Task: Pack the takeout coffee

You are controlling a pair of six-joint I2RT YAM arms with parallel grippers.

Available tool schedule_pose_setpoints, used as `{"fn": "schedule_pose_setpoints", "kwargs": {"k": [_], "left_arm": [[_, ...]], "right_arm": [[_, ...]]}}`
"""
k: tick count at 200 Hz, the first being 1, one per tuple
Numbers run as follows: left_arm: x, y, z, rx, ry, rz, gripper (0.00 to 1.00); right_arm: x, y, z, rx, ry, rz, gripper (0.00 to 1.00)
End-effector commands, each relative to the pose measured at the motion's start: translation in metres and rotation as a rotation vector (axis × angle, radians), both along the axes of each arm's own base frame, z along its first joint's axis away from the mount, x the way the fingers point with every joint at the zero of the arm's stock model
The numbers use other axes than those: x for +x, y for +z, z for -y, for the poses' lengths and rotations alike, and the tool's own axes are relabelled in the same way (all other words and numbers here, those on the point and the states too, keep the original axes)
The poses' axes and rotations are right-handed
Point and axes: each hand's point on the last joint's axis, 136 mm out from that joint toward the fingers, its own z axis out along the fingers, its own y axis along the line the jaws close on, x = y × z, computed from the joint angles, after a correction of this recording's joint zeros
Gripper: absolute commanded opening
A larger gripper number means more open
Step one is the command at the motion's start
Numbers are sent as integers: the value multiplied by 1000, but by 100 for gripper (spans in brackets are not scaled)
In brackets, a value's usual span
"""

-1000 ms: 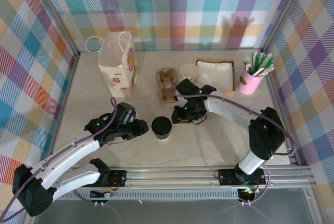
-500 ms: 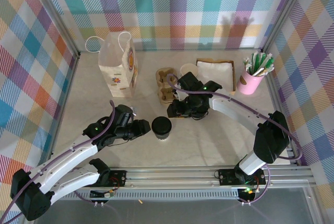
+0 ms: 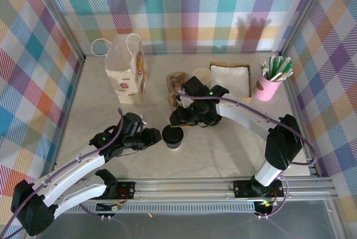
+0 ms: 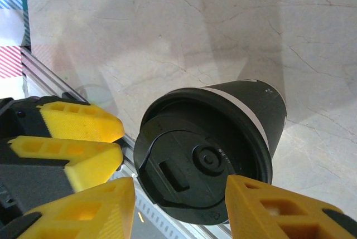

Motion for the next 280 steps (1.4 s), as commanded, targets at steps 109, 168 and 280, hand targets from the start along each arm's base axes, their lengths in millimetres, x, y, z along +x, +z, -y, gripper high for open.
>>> {"fn": "schedule_pose_setpoints", "kwargs": {"k": [109, 168, 280], "left_arm": [[0, -4, 4, -18, -14, -13, 37], [-1, -3, 2, -21, -12, -7, 37], [4, -4, 8, -66, 3, 2, 36]], "right_arm": [[-1, -2, -1, -47, 20, 2, 53], [-4, -6, -2, -50, 26, -13, 53], [-6, -11, -3, -61, 33, -28, 52]]}}
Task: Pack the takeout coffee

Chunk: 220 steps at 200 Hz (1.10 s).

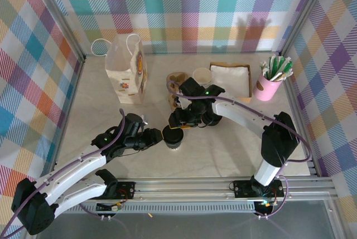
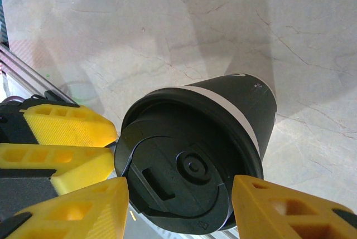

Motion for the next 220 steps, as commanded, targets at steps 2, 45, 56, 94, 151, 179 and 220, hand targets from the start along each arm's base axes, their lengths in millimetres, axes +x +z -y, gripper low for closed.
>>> {"fn": "schedule_pose_setpoints", "kwargs": {"k": [2, 45, 56, 94, 151, 179, 220], "left_arm": [[2, 1, 2, -36, 8, -2, 36], [2, -3, 4, -49, 13, -12, 36], [2, -5, 4, -51, 15, -14, 35], [1, -11, 3, -62, 26, -29, 33], [2, -15, 3, -79, 35, -23, 32], [4, -11, 3, -87, 37, -13, 33], [3, -12, 3, -81, 35, -18, 33]], "right_arm": [[-4, -1, -2, -7, 27, -12, 52], [-5, -5, -1, -16, 23, -20, 52], [-5, -5, -2, -16, 24, -20, 52], [-7, -9, 0, -26, 24, -27, 52], [-9, -15, 1, -40, 26, -41, 52], [-9, -19, 4, -61, 23, -44, 52], [-12, -29, 9, -84, 18, -60, 52]]}}
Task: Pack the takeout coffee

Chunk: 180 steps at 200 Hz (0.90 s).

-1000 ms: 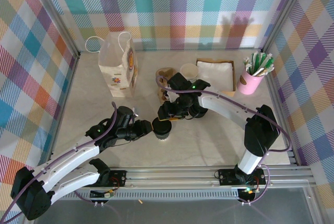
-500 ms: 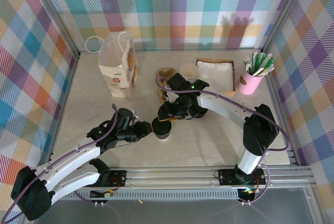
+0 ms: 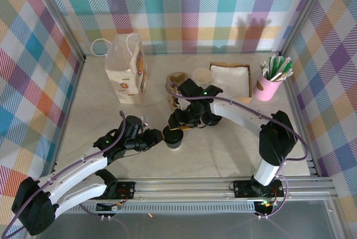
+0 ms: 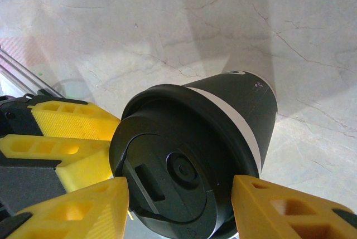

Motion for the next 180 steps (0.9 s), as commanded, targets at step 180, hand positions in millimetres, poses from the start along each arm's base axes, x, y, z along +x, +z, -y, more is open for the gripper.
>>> {"fn": "schedule_pose_setpoints", "kwargs": {"k": [180], "left_arm": [[-6, -9, -4, 9, -13, -23, 33]], "right_arm": [[-26, -69, 37, -181, -25, -108, 51]]}}
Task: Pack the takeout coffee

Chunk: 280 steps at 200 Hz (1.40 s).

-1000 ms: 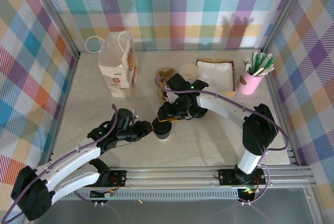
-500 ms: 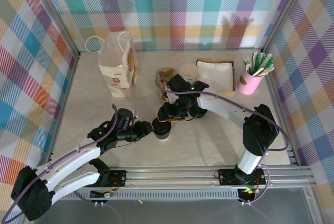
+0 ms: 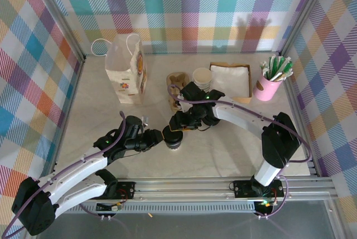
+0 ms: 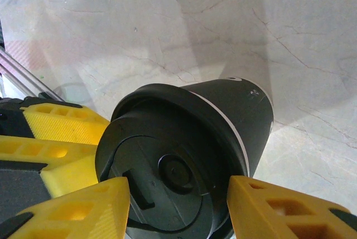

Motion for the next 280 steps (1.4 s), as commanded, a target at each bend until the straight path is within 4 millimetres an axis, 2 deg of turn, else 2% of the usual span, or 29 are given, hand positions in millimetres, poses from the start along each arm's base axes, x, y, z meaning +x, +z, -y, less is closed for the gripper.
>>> {"fn": "schedule_pose_setpoints", "kwargs": {"k": [1, 17, 44, 58, 64, 116, 174, 238, 280], "left_arm": [[-5, -7, -4, 8, -9, -14, 33], [-4, -6, -4, 8, -6, -12, 33], [-3, -5, -4, 6, -5, -8, 32], [-1, 0, -3, 0, -5, 5, 32], [-5, -4, -6, 22, -7, -16, 32], [-1, 18, -8, 53, -23, 24, 33], [-1, 25, -10, 80, -35, 35, 33], [1, 29, -14, 149, -71, 62, 33], [4, 33, -18, 195, -83, 83, 33]], "right_arm": [[-25, -57, 34, -210, -20, -133, 51], [-26, -59, 34, -209, -16, -139, 51], [-22, -51, 30, -195, -10, -124, 51], [-18, -41, 27, -182, -5, -103, 51], [-16, -36, 25, -177, -4, -94, 51], [-2, -1, 12, -123, 11, -20, 52], [1, 6, 5, -94, 17, -14, 52], [4, 23, -2, -50, 23, 4, 52], [5, 31, -1, -47, 16, 19, 52]]}}
